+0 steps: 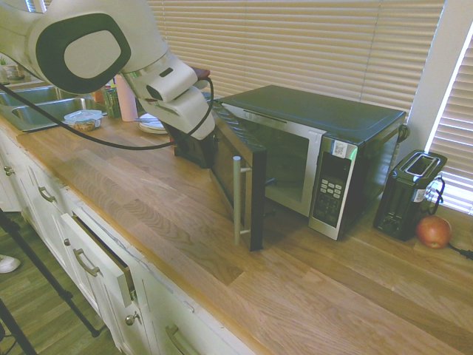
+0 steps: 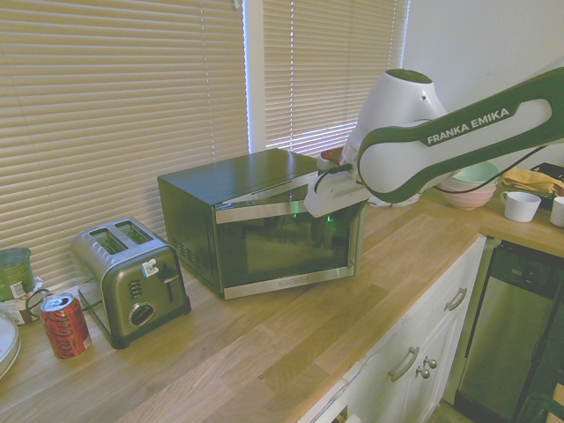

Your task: Close the microwave

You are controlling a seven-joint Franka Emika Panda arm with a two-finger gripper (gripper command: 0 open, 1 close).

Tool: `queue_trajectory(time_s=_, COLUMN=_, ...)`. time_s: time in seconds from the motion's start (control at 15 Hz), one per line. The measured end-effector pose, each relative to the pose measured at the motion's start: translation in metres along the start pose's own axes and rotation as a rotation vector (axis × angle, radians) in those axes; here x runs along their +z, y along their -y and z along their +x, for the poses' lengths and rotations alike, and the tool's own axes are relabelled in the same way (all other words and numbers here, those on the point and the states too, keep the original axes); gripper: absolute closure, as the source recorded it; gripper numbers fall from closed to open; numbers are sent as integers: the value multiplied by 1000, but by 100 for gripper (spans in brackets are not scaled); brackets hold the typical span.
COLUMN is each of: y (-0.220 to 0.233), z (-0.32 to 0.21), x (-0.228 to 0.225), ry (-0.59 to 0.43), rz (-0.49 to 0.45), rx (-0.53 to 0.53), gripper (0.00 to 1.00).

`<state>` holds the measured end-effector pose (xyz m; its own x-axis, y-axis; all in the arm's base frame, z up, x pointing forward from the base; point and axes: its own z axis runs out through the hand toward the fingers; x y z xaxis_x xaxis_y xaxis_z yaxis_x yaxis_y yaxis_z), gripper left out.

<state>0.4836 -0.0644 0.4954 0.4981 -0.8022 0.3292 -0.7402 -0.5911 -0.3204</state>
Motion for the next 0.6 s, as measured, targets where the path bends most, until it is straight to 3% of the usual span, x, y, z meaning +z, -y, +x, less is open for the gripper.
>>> queue_trajectory(time_s=0.6, y=18, z=71, x=37, ry=-37, rz=12, rx=59, gripper=0)
